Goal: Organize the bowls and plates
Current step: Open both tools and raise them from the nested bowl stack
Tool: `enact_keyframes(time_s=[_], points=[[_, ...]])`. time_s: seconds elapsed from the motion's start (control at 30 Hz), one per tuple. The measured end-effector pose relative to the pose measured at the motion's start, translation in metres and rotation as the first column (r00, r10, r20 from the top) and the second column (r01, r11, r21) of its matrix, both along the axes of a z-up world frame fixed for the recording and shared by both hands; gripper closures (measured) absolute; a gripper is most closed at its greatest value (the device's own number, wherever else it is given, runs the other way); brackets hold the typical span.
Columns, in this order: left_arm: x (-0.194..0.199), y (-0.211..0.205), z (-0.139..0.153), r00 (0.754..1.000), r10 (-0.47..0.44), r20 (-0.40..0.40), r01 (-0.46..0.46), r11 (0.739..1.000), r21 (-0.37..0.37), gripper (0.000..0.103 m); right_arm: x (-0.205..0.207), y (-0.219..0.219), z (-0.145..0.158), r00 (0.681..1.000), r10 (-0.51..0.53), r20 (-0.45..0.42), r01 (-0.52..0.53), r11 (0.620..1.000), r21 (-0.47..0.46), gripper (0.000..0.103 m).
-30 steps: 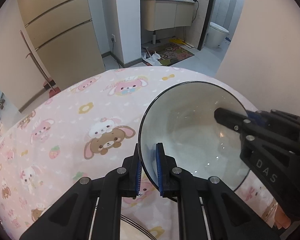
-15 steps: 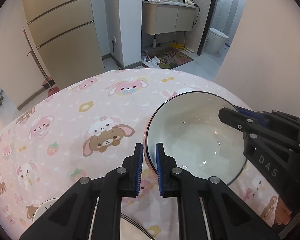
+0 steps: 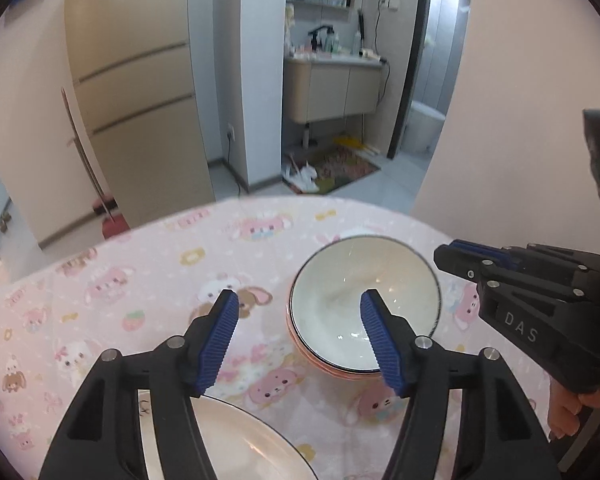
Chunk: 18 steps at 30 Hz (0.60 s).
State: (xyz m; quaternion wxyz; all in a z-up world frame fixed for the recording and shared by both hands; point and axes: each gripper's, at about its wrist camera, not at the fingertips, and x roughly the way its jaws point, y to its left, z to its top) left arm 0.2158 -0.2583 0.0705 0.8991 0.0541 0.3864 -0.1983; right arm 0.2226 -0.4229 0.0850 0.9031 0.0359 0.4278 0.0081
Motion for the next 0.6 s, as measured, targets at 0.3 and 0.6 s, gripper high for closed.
enact_keyframes(time_s=[0.3, 0.6], points=[[-0.035, 0.011, 0.035, 0.982, 0.001, 0.189, 0.005, 0.999, -0.032, 0.019, -0.023, -0.008, 0.021, 0.999, -0.021, 0.045, 0.021, 1.000, 0.004, 0.083], [-0.062, 0.016, 0.054, 0.948, -0.043, 0.316, 0.059, 0.997, -0.040, 0.015, -0.045, -0.025, 0.044, 0.993, -0.037, 0.112, 0.037, 0.999, -0.002, 0.056]])
